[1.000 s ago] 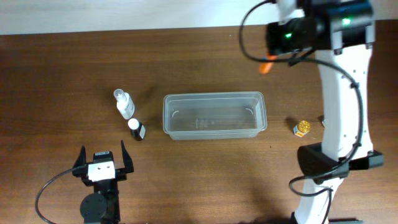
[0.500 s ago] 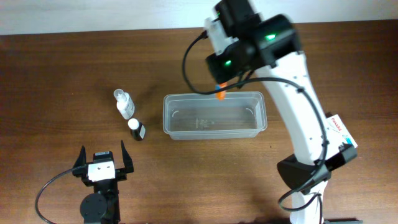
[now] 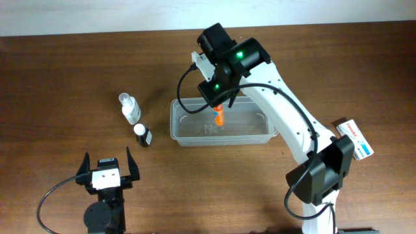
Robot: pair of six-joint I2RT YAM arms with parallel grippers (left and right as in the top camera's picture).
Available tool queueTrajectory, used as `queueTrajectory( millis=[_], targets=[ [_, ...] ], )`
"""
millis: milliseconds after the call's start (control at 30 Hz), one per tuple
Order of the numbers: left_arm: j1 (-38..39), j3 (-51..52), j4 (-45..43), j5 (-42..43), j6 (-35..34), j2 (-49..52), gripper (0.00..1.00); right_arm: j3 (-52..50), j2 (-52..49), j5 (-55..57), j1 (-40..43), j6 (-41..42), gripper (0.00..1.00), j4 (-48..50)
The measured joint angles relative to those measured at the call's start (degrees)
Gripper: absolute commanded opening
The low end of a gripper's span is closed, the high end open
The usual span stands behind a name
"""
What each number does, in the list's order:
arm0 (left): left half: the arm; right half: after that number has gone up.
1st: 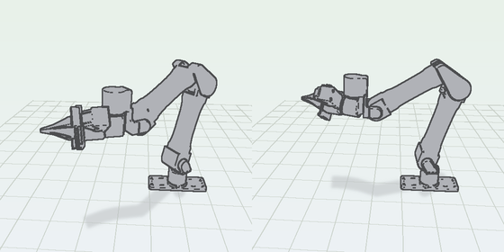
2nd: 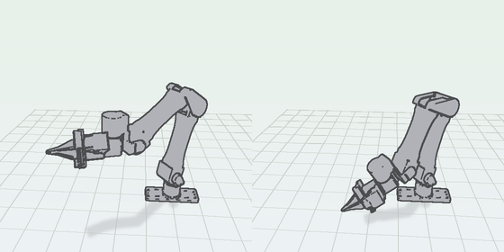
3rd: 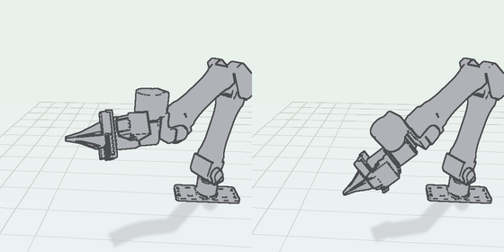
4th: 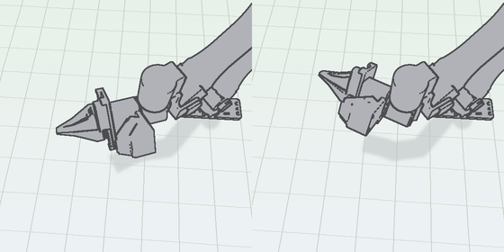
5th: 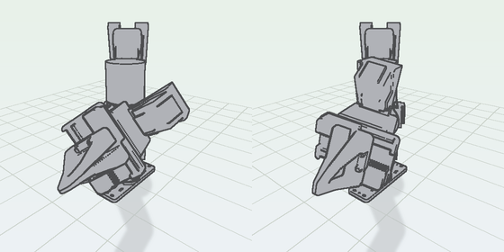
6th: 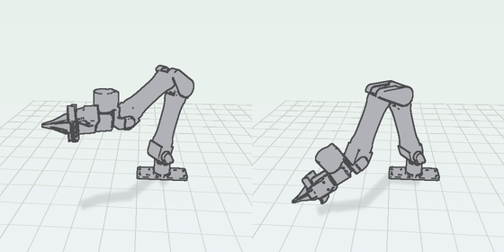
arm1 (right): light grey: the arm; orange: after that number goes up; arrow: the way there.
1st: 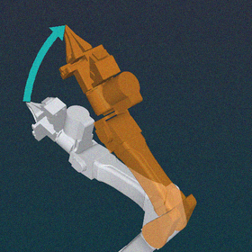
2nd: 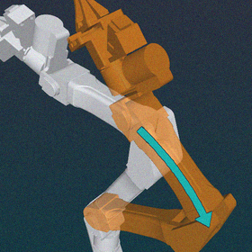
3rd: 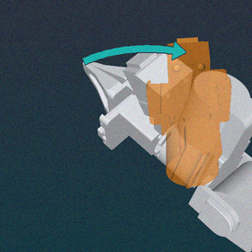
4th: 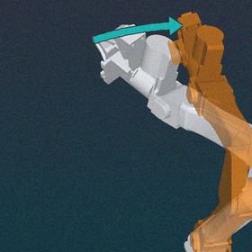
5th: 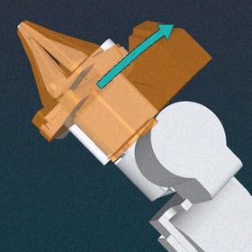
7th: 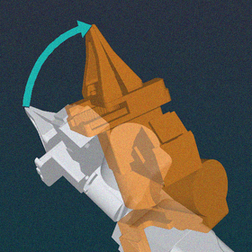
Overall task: Pack container
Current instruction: 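Carry the orange tube with right gripper over the container and lower it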
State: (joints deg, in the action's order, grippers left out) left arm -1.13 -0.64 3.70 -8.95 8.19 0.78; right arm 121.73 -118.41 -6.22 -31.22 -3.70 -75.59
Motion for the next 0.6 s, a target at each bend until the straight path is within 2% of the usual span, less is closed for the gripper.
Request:
queueTrajectory(
  millis=[133, 300, 600],
  targets=[
    [0.0, 0.0, 0.0, 0.0, 0.0, 0.0, 1.00, -1.2, 0.0, -1.5, 0.0, -1.6, 0.18, 2.6],
    [0.0, 0.0, 0.0, 0.0, 0.0, 0.0, 1.00, -2.0, 0.0, -2.8, 0.0, -4.2, 0.11, 4.5],
    [0.0, 0.0, 0.0, 0.0, 0.0, 0.0, 1.00, -2.7, 0.0, -4.5, 0.0, -19.9, 0.07, 5.6]
  ],
)
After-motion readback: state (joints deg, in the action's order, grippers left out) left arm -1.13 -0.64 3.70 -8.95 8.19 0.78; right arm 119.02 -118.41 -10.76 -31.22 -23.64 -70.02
